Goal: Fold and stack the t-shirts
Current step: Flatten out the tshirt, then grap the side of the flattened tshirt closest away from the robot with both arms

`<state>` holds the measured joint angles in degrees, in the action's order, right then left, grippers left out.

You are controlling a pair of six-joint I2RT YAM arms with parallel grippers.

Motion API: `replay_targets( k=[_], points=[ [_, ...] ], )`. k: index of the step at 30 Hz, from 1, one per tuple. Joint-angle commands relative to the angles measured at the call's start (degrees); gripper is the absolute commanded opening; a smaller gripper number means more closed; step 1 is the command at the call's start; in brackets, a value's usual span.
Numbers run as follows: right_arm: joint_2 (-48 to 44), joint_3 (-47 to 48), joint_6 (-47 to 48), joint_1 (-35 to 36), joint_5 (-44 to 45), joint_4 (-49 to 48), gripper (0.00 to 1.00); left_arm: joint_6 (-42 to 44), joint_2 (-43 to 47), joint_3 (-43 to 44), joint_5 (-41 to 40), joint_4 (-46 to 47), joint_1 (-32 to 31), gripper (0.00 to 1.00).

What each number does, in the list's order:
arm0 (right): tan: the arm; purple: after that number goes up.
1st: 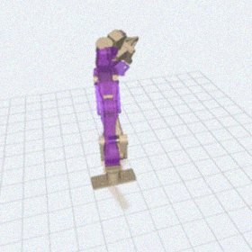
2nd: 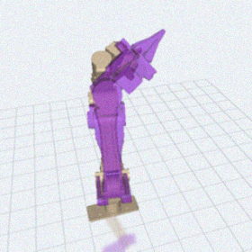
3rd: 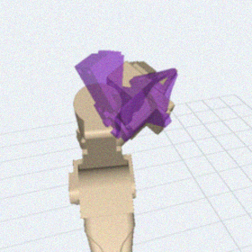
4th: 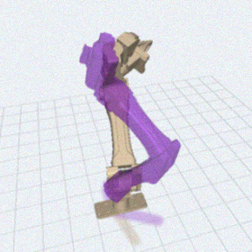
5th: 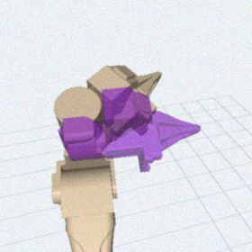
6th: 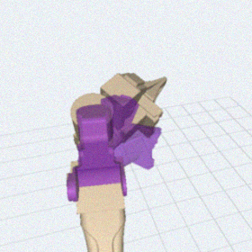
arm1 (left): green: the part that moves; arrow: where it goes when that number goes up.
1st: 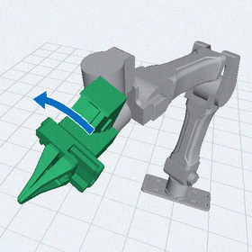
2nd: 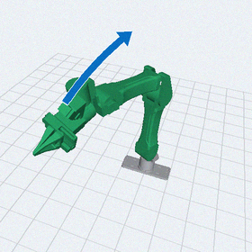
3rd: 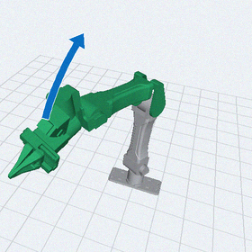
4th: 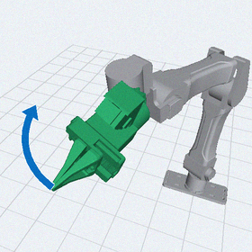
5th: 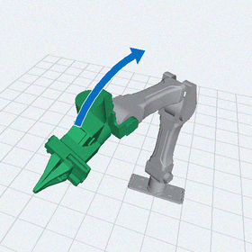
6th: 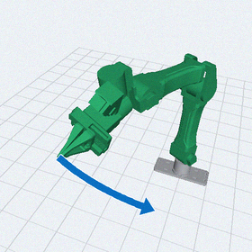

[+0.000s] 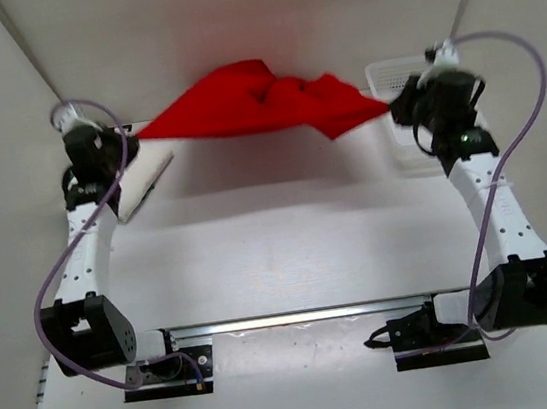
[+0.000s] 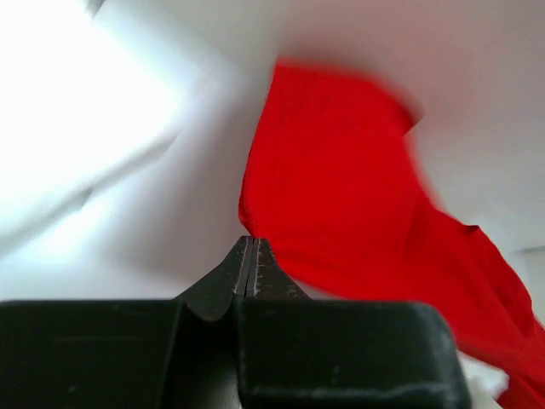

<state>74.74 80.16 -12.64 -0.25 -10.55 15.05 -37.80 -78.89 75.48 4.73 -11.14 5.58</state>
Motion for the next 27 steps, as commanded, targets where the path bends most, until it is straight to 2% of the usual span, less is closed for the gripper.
replay_targets(
  k=[1, 5, 8, 11, 15, 16, 17, 19, 21, 23, 25, 27],
  points=[
    [-6.1, -16.9, -3.5, -1.9, 1.5, -2.6, 0.00, 1.3, 6.8, -12.8, -3.4, 1.4, 0.6, 0.00],
    [-13.6, -30.8, -4.4, -0.1, 4.9, 2.0, 0.00, 2.5, 15.9, -26.8, -8.8, -1.5, 0.0, 0.00],
    [-17.0, -39.1, -6.5, 0.0, 1.0, 4.1, 0.00, 1.8, 20.0, -35.2, -9.6, -2.0, -0.8, 0.00],
    [-23.9, -45.9, -8.0, 4.1, 0.3, 8.2, 0.00, 2.2, 24.6, -42.9, -7.9, -3.3, -0.5, 0.00],
    [-33.0, -53.0, -11.1, 4.7, -3.5, 13.1, 0.00, 2.2, 28.0, -49.3, -5.0, -4.8, -1.1, 0.00],
    [-35.4, -52.4, -11.7, 9.8, 0.6, 13.5, 0.00, 1.3, 28.2, -51.5, -4.4, -4.8, -1.1, 0.00],
    [-35.8, -50.9, -13.2, 14.1, 4.6, 14.7, 0.00, 1.6, 29.0, -51.9, -4.0, -4.4, -0.6, 0.00],
    [-34.1, -47.7, -12.8, 16.1, 5.4, 15.7, 0.00, 1.8, 29.3, -51.9, -4.5, -3.8, -0.4, 0.00],
    [-31.7, -46.9, -11.1, 11.9, 1.6, 14.1, 0.00, 1.8, 27.6, -50.4, -4.2, -4.0, 0.0, 0.00],
    [-29.0, -47.0, -9.0, 4.2, -5.4, 11.7, 0.00, 1.4, 26.0, -47.6, -4.6, -3.4, -1.0, 0.00],
    [-26.3, -45.5, -8.4, 0.6, -7.6, 8.4, 0.00, 0.8, 23.7, -46.0, -4.6, -2.0, -1.7, 0.00],
    [-22.3, -42.7, -7.7, 0.4, -7.0, 6.5, 0.00, 0.4, 19.8, -43.5, -6.0, -0.6, -1.7, 0.00]
  ],
)
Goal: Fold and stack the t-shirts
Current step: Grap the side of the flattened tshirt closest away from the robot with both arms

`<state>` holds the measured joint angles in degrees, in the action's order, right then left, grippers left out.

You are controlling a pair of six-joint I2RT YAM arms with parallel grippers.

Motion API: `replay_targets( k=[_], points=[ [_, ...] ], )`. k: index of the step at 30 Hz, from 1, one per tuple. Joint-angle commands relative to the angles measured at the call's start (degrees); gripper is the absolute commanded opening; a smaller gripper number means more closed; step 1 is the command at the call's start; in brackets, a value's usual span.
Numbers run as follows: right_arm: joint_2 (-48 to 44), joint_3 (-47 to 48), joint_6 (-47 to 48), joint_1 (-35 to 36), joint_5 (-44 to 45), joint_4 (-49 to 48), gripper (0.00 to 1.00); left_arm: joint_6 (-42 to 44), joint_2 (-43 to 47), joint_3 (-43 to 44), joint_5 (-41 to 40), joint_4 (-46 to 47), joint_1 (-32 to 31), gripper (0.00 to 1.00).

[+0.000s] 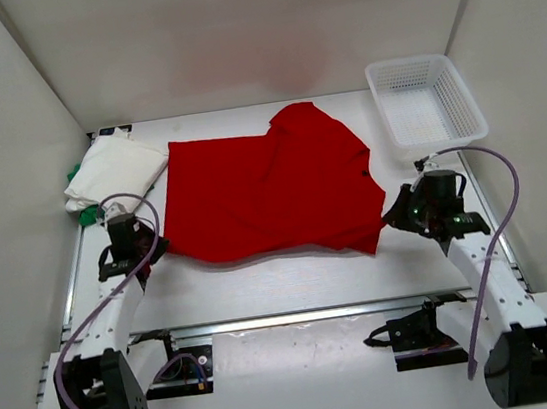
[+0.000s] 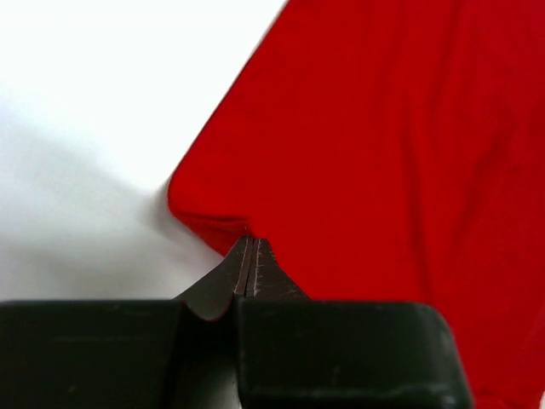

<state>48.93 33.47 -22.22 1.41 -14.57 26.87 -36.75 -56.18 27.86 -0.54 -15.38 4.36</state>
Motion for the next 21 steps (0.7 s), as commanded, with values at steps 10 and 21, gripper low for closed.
replay_targets(
  k=[10, 21],
  points=[
    [24.6, 15.9, 0.9, 0.2, 0.6, -14.7, 0.00, -3.4, -21.3, 16.1, -2.5, 7.6, -2.7, 0.00],
    [39.2, 24.6, 1.6, 0.1, 3.0, -19.4, 0.00, -3.9, -30.4, 21.6, -3.7, 10.3, -1.6, 0.00]
  ],
)
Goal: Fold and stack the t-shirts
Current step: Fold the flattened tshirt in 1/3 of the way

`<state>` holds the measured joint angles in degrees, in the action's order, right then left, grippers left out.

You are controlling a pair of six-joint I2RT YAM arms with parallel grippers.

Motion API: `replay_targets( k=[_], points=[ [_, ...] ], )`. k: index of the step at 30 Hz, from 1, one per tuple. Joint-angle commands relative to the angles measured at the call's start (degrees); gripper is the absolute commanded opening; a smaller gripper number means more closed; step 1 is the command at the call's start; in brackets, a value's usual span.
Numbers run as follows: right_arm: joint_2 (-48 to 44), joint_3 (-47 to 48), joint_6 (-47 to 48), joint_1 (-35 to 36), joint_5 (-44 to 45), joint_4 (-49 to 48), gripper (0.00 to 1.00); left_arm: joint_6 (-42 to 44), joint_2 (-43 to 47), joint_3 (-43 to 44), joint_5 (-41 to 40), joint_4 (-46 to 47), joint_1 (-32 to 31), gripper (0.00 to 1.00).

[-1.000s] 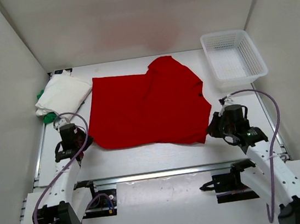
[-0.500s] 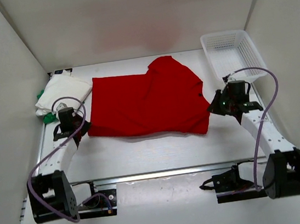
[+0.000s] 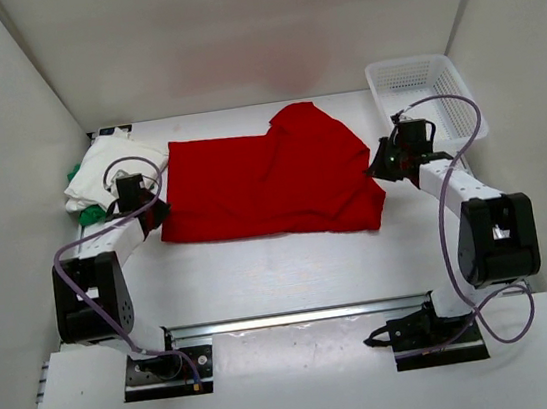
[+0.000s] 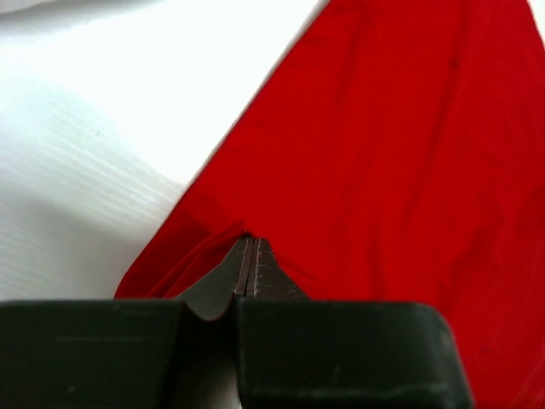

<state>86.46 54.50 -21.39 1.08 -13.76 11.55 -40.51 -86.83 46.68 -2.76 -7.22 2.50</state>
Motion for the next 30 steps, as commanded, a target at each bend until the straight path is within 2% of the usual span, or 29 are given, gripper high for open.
replay_targets(
  k=[1, 7, 20, 22, 24, 28, 30],
  points=[
    [2.3, 4.4, 0.6, 0.2, 2.0, -4.5, 0.00, -0.6, -0.8, 3.2, -1.3, 2.3, 0.7, 0.00],
    [7.3, 7.1, 1.2, -0.6, 1.9, -4.9, 0.00, -2.4, -1.3, 1.2, -0.7, 6.2, 1.1, 0.00],
    [12.4, 7.6, 1.1, -1.0, 3.4, -8.9, 0.00, 1.4, -8.5, 8.9, -1.2, 6.3, 0.0, 0.00],
    [12.4, 7.7, 1.1, -1.0, 3.7, -9.0, 0.00, 1.4, -9.2, 9.8, -0.4, 5.5, 0.0, 0.07],
    [12.2, 8.1, 0.8, -0.8, 4.4, -9.4, 0.00, 1.2, -9.8, 9.8, 1.3, 5.4, 1.0, 0.23],
    [11.3, 9.4, 1.2, -0.1, 5.5, -8.8, 0.01, 1.5, -6.8, 9.1, 1.4, 5.9, 2.1, 0.41],
    [10.5, 9.6, 0.6, 0.0, 5.2, -8.1, 0.20, 1.3, -4.8, 8.9, 0.4, 4.5, 2.1, 0.48]
  ],
)
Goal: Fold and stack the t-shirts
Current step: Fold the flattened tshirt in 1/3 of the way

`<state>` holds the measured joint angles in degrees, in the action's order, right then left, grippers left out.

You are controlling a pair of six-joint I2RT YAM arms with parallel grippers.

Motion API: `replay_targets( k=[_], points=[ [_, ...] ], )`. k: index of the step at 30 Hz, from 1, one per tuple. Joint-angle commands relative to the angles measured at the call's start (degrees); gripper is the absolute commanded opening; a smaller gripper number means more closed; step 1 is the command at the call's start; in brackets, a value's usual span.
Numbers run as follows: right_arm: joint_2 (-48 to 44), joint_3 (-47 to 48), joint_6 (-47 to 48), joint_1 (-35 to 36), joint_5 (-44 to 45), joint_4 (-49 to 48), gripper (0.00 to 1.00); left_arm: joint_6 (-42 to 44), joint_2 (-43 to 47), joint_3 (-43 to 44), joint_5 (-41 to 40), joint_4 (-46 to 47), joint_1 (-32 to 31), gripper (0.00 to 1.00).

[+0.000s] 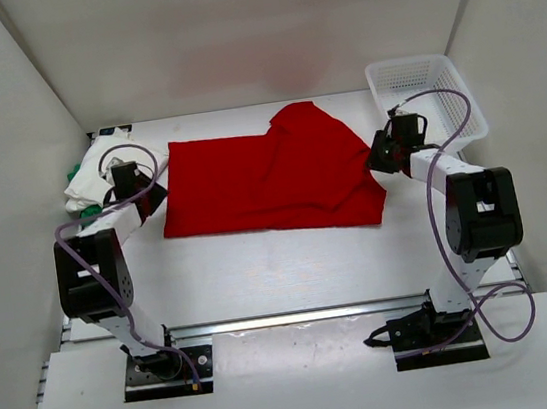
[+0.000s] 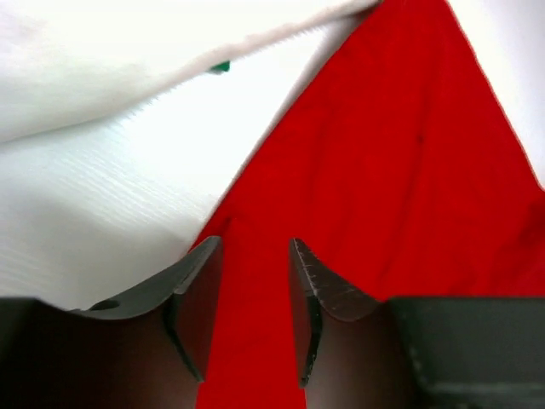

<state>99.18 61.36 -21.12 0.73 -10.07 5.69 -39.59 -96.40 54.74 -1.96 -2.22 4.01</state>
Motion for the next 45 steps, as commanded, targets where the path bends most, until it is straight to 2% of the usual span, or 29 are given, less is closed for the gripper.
replay_targets(
  k=[1, 2, 3, 6, 7, 8, 9, 11, 13, 15, 18, 20, 21, 23, 26, 28, 32, 35, 39, 41, 45],
  points=[
    [-3.2, 2.7, -0.1, 0.2, 1.7, -2.2, 0.24, 0.1, 5.8, -0.6, -0.4, -0.6, 0.6, 0.48],
    [-4.4, 2.4, 0.1, 0.0, 1.2, -2.0, 0.31, -1.3, 7.8, -2.9, -0.6, 0.1, 0.5, 0.47],
    [-4.8, 1.8, -0.5, -0.1, 1.6, -2.1, 0.36, -2.1, 10.4, -4.5, 0.1, 1.6, 0.6, 0.40],
    [-10.1, -3.4, -2.3, 0.8, 1.6, -4.1, 0.36, -8.5, 14.7, -14.8, 3.9, 7.1, 1.0, 0.29],
    [-12.9, -7.1, -3.2, 0.9, 2.0, -4.7, 0.33, -8.8, 15.1, -15.7, 4.2, 7.4, 1.4, 0.26],
    [-15.7, -8.8, -4.5, 1.4, 2.6, -5.2, 0.25, -9.4, 16.1, -17.6, 4.9, 7.4, 1.2, 0.24],
    [-18.9, -12.8, -6.3, 1.8, 2.3, -6.9, 0.11, -9.4, 16.7, -19.4, 5.8, 7.4, 1.3, 0.22],
    [-24.0, -22.0, -8.9, 2.4, 0.9, -11.3, 0.00, -9.8, 18.5, -22.6, 6.1, 7.6, 1.8, 0.26],
    [-28.1, -26.9, -9.6, 4.2, 2.6, -12.4, 0.00, -10.5, 21.2, -25.6, 6.2, 8.2, 2.8, 0.28],
    [-33.1, -32.2, -9.4, 5.9, 5.2, -12.4, 0.00, -10.6, 23.3, -28.4, 5.4, 7.9, 2.4, 0.36],
    [-39.6, -39.3, -12.4, 5.0, 4.1, -13.5, 0.00, -10.5, 23.8, -29.8, 4.4, 8.5, 2.6, 0.38],
    [-42.9, -41.7, -12.9, 4.0, 5.2, -13.2, 0.13, -10.5, 22.2, -29.3, 5.0, 8.9, 2.6, 0.38],
    [-43.6, -42.5, -12.5, 3.8, 5.2, -12.7, 0.17, -10.6, 21.2, -28.8, 5.2, 9.2, 2.7, 0.40],
    [-43.1, -42.7, -11.8, 2.1, 5.2, -11.9, 0.27, -11.6, 18.8, -29.0, 6.4, 10.9, 2.8, 0.40],
    [-41.3, -44.0, -11.7, 1.3, 5.3, -13.9, 0.33, -13.1, 15.5, -29.0, 7.4, 13.3, 2.8, 0.41],
    [-38.3, -44.0, -11.9, 0.4, 3.5, -15.7, 0.34, -13.6, 14.2, -27.8, 7.5, 13.8, 2.5, 0.38],
    [-34.3, -42.9, -11.7, -0.6, -0.9, -18.8, 0.29, -13.1, 13.0, -26.1, 6.4, 14.3, 1.6, 0.25],
    [-33.2, -42.7, -11.8, -0.6, -0.7, -19.4, 0.26, -12.9, 12.5, -25.6, 6.9, 14.9, 1.8, 0.15],
    [-31.9, -43.1, -12.1, -0.6, -1.4, -20.7, 0.28, -12.6, 10.8, -25.3, 6.4, 14.8, 1.6, 0.01],
    [-30.2, -42.9, -12.5, -2.7, -2.8, -21.8, 0.27, -12.7, 10.5, -25.0, 6.6, 15.2, 1.7, 0.00],
    [-27.9, -42.6, -13.3, -4.0, -3.5, -22.7, 0.16, -11.7, 10.3, -23.9, 6.3, 14.6, 1.6, 0.00]
  ],
)
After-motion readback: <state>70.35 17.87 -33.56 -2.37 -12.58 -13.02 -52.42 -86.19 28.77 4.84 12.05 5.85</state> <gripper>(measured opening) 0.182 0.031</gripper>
